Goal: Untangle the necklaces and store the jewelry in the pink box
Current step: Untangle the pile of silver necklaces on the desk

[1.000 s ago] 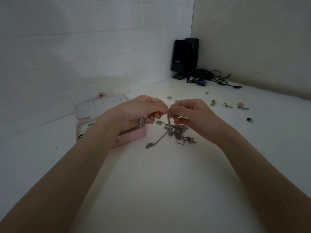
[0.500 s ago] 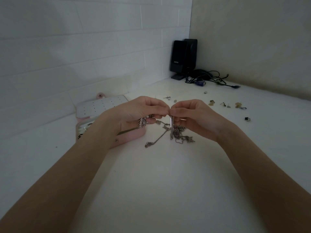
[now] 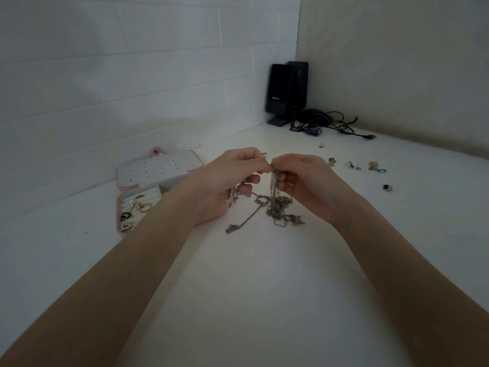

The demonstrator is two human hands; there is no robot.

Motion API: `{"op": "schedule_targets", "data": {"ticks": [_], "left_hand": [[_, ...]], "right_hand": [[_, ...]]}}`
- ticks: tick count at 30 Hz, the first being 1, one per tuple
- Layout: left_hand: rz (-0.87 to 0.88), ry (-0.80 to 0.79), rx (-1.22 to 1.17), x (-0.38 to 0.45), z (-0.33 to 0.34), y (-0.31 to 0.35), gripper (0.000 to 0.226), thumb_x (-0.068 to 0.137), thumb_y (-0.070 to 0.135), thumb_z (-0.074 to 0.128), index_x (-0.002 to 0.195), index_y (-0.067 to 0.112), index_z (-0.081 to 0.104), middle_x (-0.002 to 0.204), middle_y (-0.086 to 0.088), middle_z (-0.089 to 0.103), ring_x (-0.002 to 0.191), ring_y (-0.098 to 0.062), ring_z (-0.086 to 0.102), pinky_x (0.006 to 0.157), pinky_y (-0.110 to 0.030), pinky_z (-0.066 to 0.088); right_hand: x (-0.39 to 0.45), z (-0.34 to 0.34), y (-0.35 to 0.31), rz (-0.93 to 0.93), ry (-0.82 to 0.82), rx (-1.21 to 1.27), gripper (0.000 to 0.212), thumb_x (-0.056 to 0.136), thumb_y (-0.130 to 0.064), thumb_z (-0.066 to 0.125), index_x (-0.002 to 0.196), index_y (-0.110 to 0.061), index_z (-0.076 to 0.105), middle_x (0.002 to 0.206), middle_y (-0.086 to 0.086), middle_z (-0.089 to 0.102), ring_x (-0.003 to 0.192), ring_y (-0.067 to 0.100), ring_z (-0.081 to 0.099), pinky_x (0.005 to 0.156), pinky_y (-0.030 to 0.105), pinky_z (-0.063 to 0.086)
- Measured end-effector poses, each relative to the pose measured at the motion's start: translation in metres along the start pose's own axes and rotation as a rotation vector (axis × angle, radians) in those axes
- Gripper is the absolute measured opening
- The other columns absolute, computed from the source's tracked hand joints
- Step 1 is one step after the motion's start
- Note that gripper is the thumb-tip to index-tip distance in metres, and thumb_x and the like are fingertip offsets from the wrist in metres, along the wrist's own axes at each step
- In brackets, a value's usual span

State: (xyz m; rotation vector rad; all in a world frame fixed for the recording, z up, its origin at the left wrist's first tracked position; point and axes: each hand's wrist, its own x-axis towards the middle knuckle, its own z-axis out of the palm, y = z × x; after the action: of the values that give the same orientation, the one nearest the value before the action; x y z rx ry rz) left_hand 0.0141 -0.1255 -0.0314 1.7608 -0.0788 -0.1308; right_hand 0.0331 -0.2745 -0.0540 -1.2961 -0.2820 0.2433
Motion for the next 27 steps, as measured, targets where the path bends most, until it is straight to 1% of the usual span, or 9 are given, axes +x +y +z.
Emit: {"op": "schedule_targets", "data": {"ticks": [3,7,11,14,16,20,23,25,27], "left_hand": [[-0.017,0.066,-0.086,0.001,0.0,0.001,0.023,0.082,0.009,0.063,0.064,0.016,0.052,0.078,-0.002,0.056,0.068,-0.009,0.05,0.041,-0.012,0.031],[-0.003,0.147,-0.009,0.005,-0.003,0.002,0.02,0.085,0.013,0.063,0.066,0.014,0.054,0.084,-0.008,0.068,0.063,-0.005,0.054,0.043,-0.012,0.033],[0.017,0.129,0.005,0.004,-0.004,0.003,0.017,0.085,0.012,0.063,0.07,0.011,0.057,0.079,-0.007,0.068,0.056,-0.001,0.055,0.043,-0.01,0.035],[0.04,0.103,0.075,0.003,-0.004,0.002,0.015,0.083,0.015,0.068,0.071,0.013,0.059,0.078,-0.004,0.067,0.058,-0.002,0.055,0.045,-0.011,0.036],[0.05,0.103,0.124,0.003,-0.005,0.002,0.014,0.081,0.016,0.07,0.072,0.015,0.058,0.073,0.001,0.063,0.06,-0.002,0.054,0.049,-0.011,0.038],[0.056,0.101,0.094,0.002,-0.002,0.002,0.015,0.078,0.011,0.071,0.072,0.015,0.058,0.067,0.002,0.057,0.057,-0.004,0.048,0.049,-0.012,0.036],[0.054,0.089,0.007,0.003,0.002,-0.003,0.016,0.077,0.008,0.07,0.073,0.016,0.057,0.055,0.007,0.055,0.054,-0.005,0.046,0.047,-0.012,0.034],[0.055,0.095,-0.059,0.004,0.003,-0.005,0.015,0.078,0.009,0.071,0.076,0.017,0.059,0.055,0.008,0.057,0.058,-0.006,0.048,0.048,-0.014,0.035],[0.059,0.087,-0.059,0.005,0.003,-0.007,0.012,0.078,0.01,0.072,0.082,0.018,0.063,0.061,0.007,0.061,0.064,-0.006,0.051,0.051,-0.015,0.036]], "right_hand": [[0.001,-0.001,-0.001,-0.022,0.004,0.005,0.009,0.085,-0.001,0.06,0.076,-0.003,0.061,0.063,0.003,0.056,0.058,0.01,0.049,0.057,0.018,0.046],[0.0,-0.003,-0.003,-0.033,-0.017,0.035,0.015,0.083,0.005,0.06,0.076,-0.008,0.055,0.063,0.005,0.061,0.055,0.011,0.051,0.056,0.019,0.047],[0.001,-0.002,-0.002,-0.067,0.011,-0.022,0.017,0.082,0.007,0.06,0.08,-0.009,0.055,0.066,0.006,0.06,0.061,0.014,0.053,0.059,0.02,0.046],[0.001,-0.002,-0.001,-0.098,0.028,-0.152,0.017,0.081,0.007,0.06,0.086,-0.009,0.057,0.072,0.009,0.064,0.072,0.021,0.053,0.065,0.025,0.045],[0.0,-0.001,-0.001,-0.096,0.03,-0.18,0.019,0.081,0.007,0.06,0.089,-0.009,0.057,0.074,0.01,0.064,0.074,0.022,0.053,0.067,0.026,0.045],[0.0,0.002,0.0,-0.069,0.027,-0.168,0.02,0.083,0.01,0.054,0.093,-0.008,0.053,0.07,0.007,0.06,0.062,0.015,0.049,0.063,0.026,0.042],[-0.001,0.003,-0.001,-0.074,0.027,-0.179,0.019,0.084,0.009,0.051,0.091,-0.009,0.052,0.066,0.004,0.056,0.057,0.012,0.046,0.06,0.025,0.04],[-0.002,0.002,-0.003,-0.084,0.038,-0.156,0.019,0.084,0.008,0.05,0.091,-0.009,0.052,0.065,0.003,0.055,0.056,0.011,0.046,0.059,0.025,0.039],[-0.002,0.0,-0.004,-0.092,0.054,-0.146,0.018,0.084,0.007,0.049,0.092,-0.009,0.053,0.065,0.003,0.056,0.057,0.011,0.047,0.058,0.025,0.039]]}}
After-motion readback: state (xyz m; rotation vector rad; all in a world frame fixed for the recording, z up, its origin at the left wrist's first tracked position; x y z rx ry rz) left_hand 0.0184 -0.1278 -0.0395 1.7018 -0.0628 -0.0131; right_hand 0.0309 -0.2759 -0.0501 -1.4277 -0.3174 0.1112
